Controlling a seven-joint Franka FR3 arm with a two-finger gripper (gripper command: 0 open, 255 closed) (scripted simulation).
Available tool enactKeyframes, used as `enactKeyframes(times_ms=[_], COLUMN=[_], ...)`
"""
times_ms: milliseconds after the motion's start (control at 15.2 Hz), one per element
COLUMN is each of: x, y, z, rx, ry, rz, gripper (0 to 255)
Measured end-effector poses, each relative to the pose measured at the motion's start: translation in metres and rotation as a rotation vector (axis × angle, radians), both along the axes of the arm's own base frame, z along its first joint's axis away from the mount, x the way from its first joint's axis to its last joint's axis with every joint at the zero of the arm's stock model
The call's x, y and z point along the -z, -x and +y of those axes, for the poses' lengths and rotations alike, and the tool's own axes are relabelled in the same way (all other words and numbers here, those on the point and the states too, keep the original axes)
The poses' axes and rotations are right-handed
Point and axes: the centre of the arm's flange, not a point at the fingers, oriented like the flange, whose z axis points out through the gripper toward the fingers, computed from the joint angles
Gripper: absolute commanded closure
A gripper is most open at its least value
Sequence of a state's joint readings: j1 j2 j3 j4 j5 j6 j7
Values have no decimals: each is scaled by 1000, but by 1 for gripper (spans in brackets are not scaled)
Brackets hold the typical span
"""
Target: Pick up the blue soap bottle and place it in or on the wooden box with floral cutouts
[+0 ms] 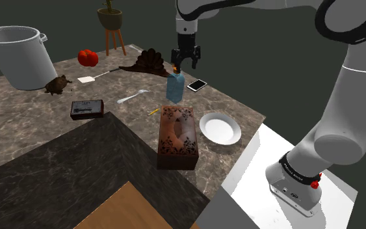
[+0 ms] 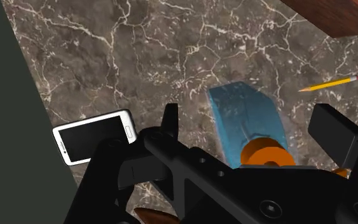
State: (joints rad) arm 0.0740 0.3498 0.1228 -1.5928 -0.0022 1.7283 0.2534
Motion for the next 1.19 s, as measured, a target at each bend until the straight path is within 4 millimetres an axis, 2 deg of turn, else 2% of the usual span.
enactKeyframes(times_ms=[264, 396, 462, 924, 1188], x=[18, 24, 30, 64, 65], y=[-50, -70, -74, -73, -72], z=[12, 19, 23, 26, 26], rx=[-10, -13, -14, -15, -15], ry=[-3, -4, -4, -5, -6], rz=[0, 2, 2, 0, -3], gripper=[0, 0, 0, 0, 0])
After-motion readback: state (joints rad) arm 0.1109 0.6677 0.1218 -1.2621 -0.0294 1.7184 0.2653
